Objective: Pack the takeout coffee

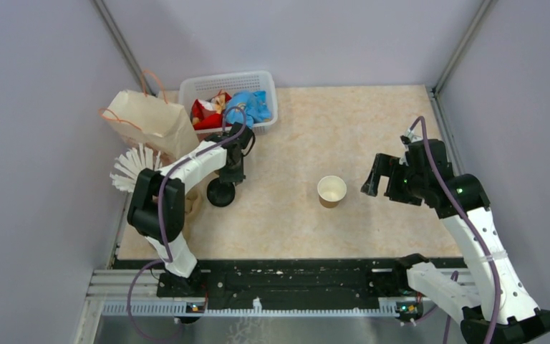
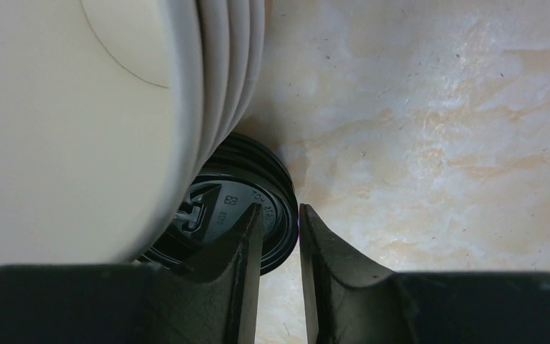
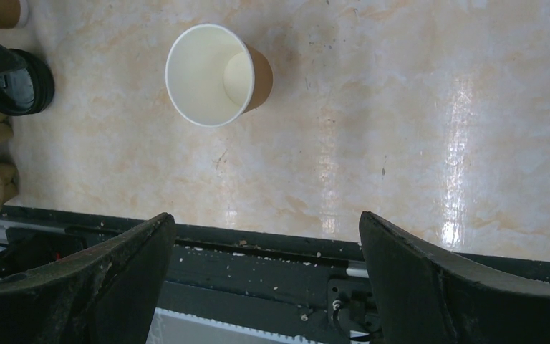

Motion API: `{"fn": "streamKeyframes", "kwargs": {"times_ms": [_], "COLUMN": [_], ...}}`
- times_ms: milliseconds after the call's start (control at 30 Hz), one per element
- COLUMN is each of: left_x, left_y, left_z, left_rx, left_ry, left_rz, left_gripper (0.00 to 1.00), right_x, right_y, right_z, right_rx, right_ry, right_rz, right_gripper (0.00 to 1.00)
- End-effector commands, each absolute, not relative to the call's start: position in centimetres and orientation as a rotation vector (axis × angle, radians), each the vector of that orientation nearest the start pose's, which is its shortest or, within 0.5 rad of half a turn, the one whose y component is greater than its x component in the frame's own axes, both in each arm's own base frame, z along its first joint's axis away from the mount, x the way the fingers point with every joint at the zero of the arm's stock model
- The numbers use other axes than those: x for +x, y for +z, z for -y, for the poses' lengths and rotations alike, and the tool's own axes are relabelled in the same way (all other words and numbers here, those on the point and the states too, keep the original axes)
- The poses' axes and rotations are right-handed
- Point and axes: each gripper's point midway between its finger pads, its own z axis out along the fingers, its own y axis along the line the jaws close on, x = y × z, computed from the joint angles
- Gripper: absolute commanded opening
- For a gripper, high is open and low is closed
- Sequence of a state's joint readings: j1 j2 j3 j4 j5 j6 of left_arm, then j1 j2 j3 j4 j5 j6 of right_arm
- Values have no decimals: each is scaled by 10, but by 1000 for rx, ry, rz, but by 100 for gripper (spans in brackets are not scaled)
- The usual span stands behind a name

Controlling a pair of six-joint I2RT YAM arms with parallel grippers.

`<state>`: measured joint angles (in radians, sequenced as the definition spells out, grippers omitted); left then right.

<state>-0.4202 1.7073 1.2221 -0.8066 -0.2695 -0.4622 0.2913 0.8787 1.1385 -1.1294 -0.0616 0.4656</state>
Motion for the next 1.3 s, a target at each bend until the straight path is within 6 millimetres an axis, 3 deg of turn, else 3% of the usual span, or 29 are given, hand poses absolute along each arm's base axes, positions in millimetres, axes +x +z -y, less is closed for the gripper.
{"fn": "streamKeyframes", "kwargs": {"times_ms": [0,167,633,1067,1267], "left_x": [333,334,332,329,321], "left_y": [71,69,63,74,89], "left_z": [115,112,114,115,115], "left_rx": [-135,-140,-149,-157,-165], "left_ry": [169,195,189,177,163], "left_rz": [-2725,-2727,-2739,-2719,-2706], "left_gripper": [31,35,18,1,0], "right_x": [196,197,197,197,198], "right_y": [230,229,227,226,226], "right_z": [-88,-88,-89,-88,-88], "right_rx": [192,188,159,146,149], "right_ry": [410,409,408,400,396], "right_rz": [-2435,-2436,-2445,-2449,-2449], "right_gripper": [99,99,99,99,99]}}
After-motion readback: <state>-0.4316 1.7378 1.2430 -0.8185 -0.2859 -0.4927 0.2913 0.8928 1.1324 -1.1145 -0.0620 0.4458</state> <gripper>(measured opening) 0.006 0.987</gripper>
